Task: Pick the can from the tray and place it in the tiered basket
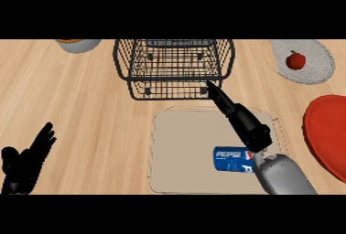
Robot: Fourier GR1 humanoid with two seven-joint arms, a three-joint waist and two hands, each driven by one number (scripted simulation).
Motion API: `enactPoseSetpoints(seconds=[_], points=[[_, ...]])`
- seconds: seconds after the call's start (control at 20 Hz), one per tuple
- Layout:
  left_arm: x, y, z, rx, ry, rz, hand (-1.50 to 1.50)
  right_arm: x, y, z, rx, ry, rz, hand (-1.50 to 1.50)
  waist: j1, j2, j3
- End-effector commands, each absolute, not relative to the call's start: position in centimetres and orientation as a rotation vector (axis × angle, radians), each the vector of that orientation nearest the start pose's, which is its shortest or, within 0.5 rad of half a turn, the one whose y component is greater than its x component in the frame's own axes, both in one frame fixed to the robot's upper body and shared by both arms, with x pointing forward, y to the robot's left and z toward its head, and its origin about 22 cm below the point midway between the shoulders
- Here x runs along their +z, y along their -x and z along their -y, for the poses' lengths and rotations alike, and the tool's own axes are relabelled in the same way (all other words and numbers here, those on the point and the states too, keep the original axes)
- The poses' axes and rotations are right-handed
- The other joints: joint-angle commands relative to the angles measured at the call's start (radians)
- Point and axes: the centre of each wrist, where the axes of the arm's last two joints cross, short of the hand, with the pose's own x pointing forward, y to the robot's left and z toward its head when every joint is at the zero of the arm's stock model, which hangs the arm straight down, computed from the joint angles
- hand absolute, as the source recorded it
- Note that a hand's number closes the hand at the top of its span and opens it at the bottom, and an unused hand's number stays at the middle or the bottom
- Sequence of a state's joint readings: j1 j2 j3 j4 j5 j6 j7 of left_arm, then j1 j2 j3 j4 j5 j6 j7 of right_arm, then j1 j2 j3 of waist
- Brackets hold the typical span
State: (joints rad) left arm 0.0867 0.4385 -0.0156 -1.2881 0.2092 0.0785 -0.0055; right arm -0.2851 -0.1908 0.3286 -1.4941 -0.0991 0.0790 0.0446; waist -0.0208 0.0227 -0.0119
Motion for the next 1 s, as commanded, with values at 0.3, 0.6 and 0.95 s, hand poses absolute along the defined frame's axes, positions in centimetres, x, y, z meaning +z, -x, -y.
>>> enactPoseSetpoints(seconds=[0.3,0.6,0.95], points=[[-2.6,-23.3,-31.4,0.007,-0.098,1.378,0.0,-5.3,-20.7,25.8,-0.657,0.154,1.367,1.5,-0.205,0.002,0.025],[0.2,-25.9,-27.8,-0.036,0.028,1.426,0.0,-7.4,-15.4,27.9,-1.136,0.257,1.383,-1.5,-0.104,-0.034,0.023],[1.1,-27.4,-23.8,-0.132,0.101,1.38,0.0,-7.0,-6.5,24.6,-0.88,0.293,1.373,-1.5,-0.004,-0.025,0.011]])
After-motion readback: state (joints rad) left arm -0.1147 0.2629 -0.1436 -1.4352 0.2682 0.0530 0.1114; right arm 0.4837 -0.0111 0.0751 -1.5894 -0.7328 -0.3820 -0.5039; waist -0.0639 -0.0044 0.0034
